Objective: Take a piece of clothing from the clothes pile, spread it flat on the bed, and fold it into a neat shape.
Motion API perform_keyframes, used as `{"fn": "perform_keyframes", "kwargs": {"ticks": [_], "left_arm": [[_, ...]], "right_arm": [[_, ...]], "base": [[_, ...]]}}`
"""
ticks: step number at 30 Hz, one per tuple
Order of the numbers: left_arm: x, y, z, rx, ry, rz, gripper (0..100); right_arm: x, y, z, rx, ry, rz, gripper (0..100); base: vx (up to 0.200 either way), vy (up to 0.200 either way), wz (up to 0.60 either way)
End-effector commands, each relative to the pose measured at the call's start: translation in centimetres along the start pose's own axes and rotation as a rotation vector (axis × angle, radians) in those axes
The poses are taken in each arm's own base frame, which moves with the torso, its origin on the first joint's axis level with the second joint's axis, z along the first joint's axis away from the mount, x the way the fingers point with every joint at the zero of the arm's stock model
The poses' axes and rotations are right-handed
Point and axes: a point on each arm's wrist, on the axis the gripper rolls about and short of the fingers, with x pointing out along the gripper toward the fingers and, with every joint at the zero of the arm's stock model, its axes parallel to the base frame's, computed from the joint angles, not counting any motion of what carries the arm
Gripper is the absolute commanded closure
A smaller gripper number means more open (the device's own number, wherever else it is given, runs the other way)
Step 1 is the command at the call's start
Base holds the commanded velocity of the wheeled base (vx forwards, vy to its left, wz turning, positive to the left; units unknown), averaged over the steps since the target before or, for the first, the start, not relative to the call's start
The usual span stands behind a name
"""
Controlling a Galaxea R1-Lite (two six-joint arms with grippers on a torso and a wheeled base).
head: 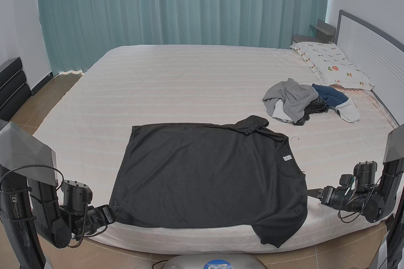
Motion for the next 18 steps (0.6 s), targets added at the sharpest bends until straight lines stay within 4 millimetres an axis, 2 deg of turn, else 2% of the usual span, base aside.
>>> {"fn": "perform_keyframes", "kwargs": {"ticks": [1, 3, 12, 18], "left_arm": [[-0.1, -0.7, 1.2, -0.091, -0.057, -0.048, 0], [-0.1, -0.6, 1.3, -0.1, -0.059, -0.05, 0], [0.1, -0.2, 1.6, -0.121, -0.044, -0.062, 0], [0.3, -0.2, 1.6, -0.122, -0.046, -0.063, 0]], "right_arm": [[0.0, 1.3, 1.0, -0.022, -0.048, 0.045, 0], [0.1, 1.5, 1.2, -0.022, -0.055, 0.049, 0], [1.8, 3.5, 1.6, -0.011, -0.085, 0.076, 0], [2.8, 4.7, 2.2, 0.01, -0.093, 0.108, 0]], "base": [[0.0, 0.0, 0.0], [0.0, 0.0, 0.0], [0.0, 0.2, 0.0], [0.0, 0.0, 0.0]]}}
